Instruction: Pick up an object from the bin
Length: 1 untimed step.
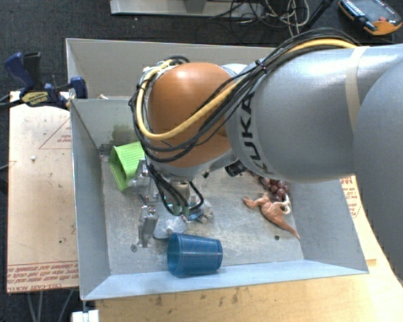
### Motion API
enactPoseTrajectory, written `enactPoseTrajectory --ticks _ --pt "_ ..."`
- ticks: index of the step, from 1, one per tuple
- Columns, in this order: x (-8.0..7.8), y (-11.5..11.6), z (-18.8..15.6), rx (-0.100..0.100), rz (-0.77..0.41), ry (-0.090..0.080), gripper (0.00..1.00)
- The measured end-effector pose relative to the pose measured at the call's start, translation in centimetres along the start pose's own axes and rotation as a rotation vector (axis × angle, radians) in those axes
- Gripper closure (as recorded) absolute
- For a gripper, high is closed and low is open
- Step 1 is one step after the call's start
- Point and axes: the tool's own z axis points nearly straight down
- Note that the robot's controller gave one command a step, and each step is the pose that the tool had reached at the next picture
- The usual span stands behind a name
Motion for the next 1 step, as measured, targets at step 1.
enactPoseTrajectory --ticks 1 --pt "-0.19 -0.12 -0.44 -0.002 0.004 -0.007 0.00"
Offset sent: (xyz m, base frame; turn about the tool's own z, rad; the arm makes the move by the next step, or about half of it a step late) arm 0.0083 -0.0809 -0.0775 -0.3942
